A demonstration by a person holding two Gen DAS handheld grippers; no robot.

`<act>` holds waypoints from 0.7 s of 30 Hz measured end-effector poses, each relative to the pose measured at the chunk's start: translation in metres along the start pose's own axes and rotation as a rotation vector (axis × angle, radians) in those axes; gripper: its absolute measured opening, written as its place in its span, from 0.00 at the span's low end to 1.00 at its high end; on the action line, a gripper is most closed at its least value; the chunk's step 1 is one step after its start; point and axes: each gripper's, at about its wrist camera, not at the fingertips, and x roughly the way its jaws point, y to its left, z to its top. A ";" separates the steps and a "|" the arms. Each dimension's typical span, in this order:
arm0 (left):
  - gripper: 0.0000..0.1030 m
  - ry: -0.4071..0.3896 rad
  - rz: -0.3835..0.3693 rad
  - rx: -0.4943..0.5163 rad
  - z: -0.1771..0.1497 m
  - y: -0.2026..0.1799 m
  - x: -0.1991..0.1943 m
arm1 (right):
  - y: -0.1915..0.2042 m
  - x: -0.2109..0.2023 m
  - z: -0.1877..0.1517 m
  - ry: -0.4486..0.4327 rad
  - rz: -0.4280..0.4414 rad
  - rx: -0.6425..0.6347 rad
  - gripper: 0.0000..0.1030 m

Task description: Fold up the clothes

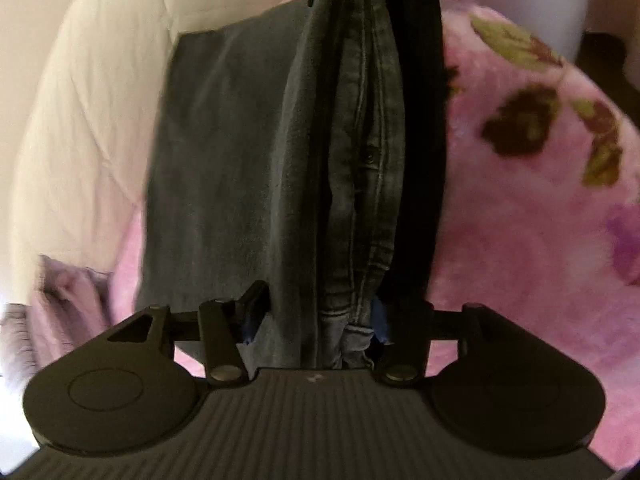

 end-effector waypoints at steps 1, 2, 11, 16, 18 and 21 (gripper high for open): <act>0.50 -0.009 0.009 -0.009 -0.004 0.000 -0.004 | 0.001 -0.003 -0.002 -0.004 -0.008 0.017 0.37; 0.50 -0.018 0.013 -0.010 -0.007 0.001 -0.007 | 0.001 -0.006 -0.004 -0.004 -0.007 0.037 0.38; 0.41 -0.068 0.190 0.068 -0.027 0.024 -0.017 | -0.026 -0.038 -0.006 -0.043 -0.048 0.251 0.30; 0.43 -0.032 0.115 0.178 -0.070 -0.032 0.011 | 0.016 -0.031 -0.008 -0.015 -0.059 0.159 0.31; 0.44 -0.033 0.156 0.178 -0.078 -0.038 0.008 | 0.027 -0.030 -0.011 -0.001 -0.078 0.143 0.33; 0.50 -0.034 0.159 0.148 -0.096 -0.036 -0.010 | 0.030 -0.042 -0.011 0.034 -0.091 0.129 0.36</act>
